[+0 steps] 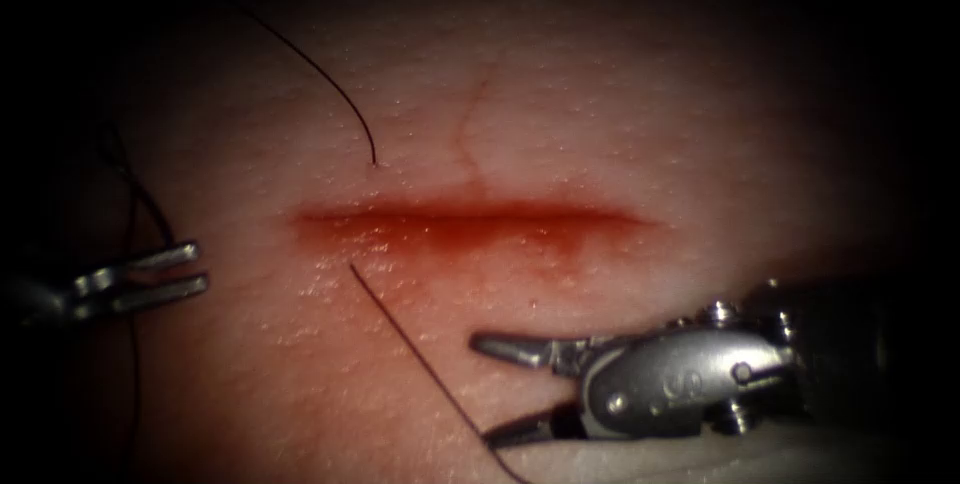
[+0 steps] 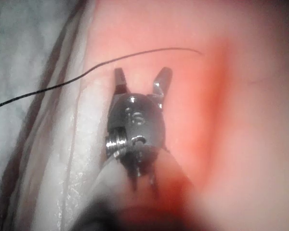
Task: Wound Closure
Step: Pull the suture through the wound with the right gripper, then use the right gripper to pull the suture through until only a short end remains, then use the right gripper to pull the suture through until a short suture tail remains
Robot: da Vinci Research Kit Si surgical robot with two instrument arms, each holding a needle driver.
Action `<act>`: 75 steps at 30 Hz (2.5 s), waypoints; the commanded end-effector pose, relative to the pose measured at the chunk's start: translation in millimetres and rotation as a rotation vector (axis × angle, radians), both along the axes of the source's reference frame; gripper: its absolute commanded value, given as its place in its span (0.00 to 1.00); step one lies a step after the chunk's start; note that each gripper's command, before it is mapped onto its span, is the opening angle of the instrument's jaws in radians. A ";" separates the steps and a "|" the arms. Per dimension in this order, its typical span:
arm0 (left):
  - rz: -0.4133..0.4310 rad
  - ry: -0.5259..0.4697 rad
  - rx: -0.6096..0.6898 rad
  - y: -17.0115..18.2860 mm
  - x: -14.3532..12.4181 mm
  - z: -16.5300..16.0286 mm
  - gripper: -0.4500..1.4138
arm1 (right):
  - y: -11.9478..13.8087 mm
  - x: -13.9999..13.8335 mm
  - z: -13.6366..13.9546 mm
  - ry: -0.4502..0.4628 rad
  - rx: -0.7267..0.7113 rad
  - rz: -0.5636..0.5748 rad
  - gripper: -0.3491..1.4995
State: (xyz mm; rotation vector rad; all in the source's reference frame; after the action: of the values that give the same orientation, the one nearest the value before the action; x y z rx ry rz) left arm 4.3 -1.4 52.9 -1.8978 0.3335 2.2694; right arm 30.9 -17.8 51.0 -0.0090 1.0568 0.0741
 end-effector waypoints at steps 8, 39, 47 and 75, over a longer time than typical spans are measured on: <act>0.002 -0.002 -0.001 0.1 -0.4 0.7 0.00 | 2.6 3.6 4.0 0.022 -0.006 -0.002 0.88; 0.004 -0.003 -0.001 0.0 -0.2 0.6 0.00 | 1.5 6.1 4.9 0.038 -0.007 -0.026 0.00; 0.001 -0.002 -0.001 0.0 -0.4 0.6 0.00 | -3.9 2.0 0.5 0.040 -0.006 -0.063 0.00; 0.001 -0.001 -0.002 0.0 -0.4 0.6 0.00 | -7.1 0.9 -5.1 0.128 0.150 -0.056 0.74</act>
State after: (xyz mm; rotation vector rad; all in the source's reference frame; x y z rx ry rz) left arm 4.3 -1.4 52.8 -1.8984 0.3338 2.2698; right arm 31.1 -24.2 45.4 0.1620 1.1808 0.1150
